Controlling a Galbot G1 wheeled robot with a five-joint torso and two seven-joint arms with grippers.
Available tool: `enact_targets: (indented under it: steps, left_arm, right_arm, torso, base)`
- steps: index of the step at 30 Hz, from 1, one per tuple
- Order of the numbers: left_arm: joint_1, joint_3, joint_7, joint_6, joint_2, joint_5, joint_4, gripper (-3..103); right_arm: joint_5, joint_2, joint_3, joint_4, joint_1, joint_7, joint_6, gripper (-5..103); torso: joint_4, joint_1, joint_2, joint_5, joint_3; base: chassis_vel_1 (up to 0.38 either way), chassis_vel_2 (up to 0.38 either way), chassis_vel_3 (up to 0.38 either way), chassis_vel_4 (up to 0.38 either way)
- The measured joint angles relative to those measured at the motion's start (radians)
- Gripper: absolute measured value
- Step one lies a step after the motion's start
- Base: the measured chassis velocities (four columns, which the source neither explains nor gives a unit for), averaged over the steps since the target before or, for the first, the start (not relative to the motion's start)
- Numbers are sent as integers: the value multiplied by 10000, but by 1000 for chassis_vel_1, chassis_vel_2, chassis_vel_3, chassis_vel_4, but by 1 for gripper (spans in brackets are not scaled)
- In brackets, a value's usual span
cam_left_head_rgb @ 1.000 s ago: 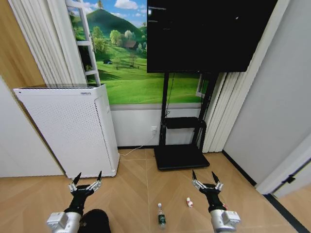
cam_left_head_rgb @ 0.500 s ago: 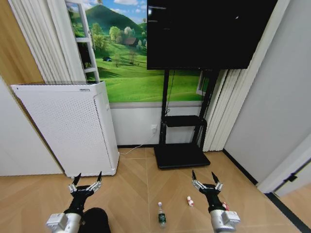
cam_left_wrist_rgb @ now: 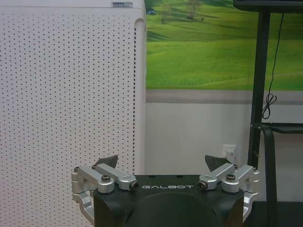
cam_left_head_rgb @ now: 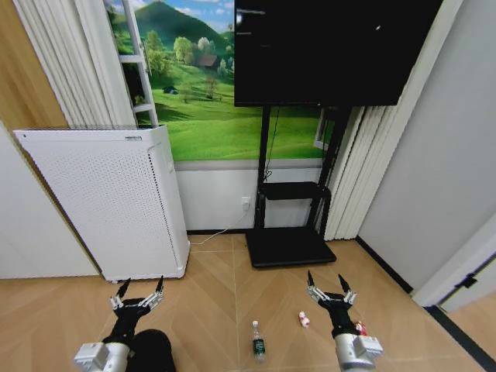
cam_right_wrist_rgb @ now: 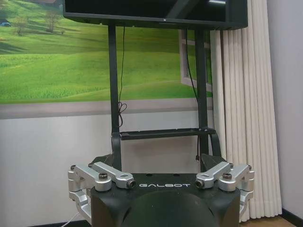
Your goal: Pick up the trash bin and place the garbage on the floor into it.
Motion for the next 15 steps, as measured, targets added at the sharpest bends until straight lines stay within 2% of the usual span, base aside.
enact_targets:
  steps: [15]
  left_arm:
    - [39,-24,-16,1,-163,-94,23,100]
  right_arm:
    - [-29,76,-21,-62,3,-15,30,100]
  torso:
    - [0,-238,-607,0,-368]
  base:
    - [0,0,0,0]
